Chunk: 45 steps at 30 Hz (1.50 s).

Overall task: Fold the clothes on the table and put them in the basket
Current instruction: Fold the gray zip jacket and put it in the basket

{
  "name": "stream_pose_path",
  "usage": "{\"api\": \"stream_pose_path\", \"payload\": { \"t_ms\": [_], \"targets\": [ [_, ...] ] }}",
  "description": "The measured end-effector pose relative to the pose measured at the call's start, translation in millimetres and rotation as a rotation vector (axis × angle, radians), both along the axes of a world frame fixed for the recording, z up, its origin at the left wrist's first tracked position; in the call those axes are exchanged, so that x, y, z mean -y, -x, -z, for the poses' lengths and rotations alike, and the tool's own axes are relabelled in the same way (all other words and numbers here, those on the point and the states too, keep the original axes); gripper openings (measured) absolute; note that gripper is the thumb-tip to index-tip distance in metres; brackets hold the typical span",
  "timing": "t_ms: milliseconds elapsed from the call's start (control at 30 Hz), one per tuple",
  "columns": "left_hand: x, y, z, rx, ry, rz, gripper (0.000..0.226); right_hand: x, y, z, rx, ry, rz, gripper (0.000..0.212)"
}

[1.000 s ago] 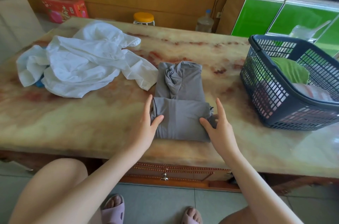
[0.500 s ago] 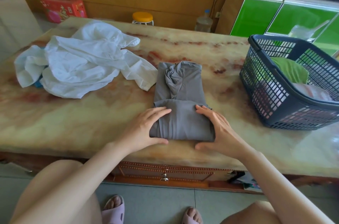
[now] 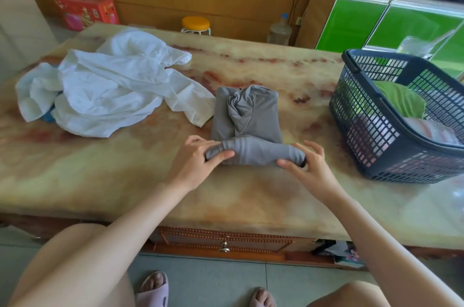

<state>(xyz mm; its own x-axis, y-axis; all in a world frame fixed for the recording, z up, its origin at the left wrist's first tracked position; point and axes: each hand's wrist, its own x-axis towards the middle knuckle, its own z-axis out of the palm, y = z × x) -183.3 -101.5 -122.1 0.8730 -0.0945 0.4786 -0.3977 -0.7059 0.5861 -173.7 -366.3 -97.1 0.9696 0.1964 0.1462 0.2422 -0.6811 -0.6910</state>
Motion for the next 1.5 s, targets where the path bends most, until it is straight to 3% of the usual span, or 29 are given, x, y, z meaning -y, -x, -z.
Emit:
{"api": "stream_pose_path", "payload": {
  "t_ms": [133, 233, 300, 433, 500, 600, 733, 833, 900, 967, 1100, 1167, 1267, 1367, 1500],
  "targets": [
    [2.6, -8.0, -39.9, -0.197, 0.223, -0.064, 0.066, -9.4, -2.5, -29.2, 0.039, -0.117, 0.001, 0.018],
    [-0.5, -14.2, -54.2, -0.322, 0.341, -0.061, 0.062, -13.8, -4.2, -41.2, -0.044, -0.275, -0.006, 0.045],
    [-0.3, -13.9, -51.7, -0.469, 0.354, -0.056, 0.071, -19.0, -7.2, -39.6, -0.146, -0.214, 0.034, 0.05],
    [-4.1, -7.9, -38.4, -0.705, 0.437, -0.052, 0.044, -28.0, -17.5, -23.1, -0.245, -0.116, 0.188, 0.051],
    [-9.9, -4.6, -34.7, -0.779, 0.492, 0.014, 0.06, -30.3, -25.6, -17.6, -0.263, -0.117, 0.285, 0.057],
    [-10.1, -2.6, -34.3, -0.746, 0.482, -0.015, 0.057, -34.8, -30.4, -17.3, -0.227, -0.12, 0.36, 0.054],
    [0.6, -1.4, -21.7, -0.644, 0.584, -0.072, 0.057, -34.6, -12.6, -19.6, -0.145, -0.208, 0.197, 0.061],
    [5.6, 2.6, -14.0, -0.583, 0.699, -0.055, 0.065, -25.3, -3.8, -7.5, 0.12, 0.072, 0.041, 0.054],
    [4.6, 4.0, -10.6, -0.516, 0.588, -0.06, 0.072, -15.9, -5.7, -1.2, 0.364, 0.251, -0.13, 0.042],
    [3.9, 6.2, -9.4, -0.433, 0.404, -0.082, 0.078, -7.8, -7.4, -1.1, 0.367, 0.306, -0.298, 0.043],
    [-2.5, 1.8, 2.2, -0.093, -0.15, -0.128, 0.082, 0.9, -4.7, -1.7, 0.131, 0.297, -0.45, 0.1],
    [-7.7, -3.4, 7.3, 0.007, -0.228, 0.082, 0.071, 3.8, -7.3, 2.3, 0.107, 0.328, -0.474, 0.113],
    [-14.8, -3.3, 1.0, -0.272, -0.154, 0.326, 0.041, 8.2, -14.5, 2.4, 0.01, 0.27, -0.443, 0.117],
    [-22.5, -5.6, -2.1, -0.379, -0.23, 0.358, 0.068, 12.9, -17.1, 6.1, -0.012, 0.206, -0.445, 0.111],
    [-31.5, -7.6, -0.7, -0.365, -0.432, 0.356, 0.105, 15.0, -16.8, 13.3, -0.014, 0.076, -0.397, 0.099]
  ]
}}
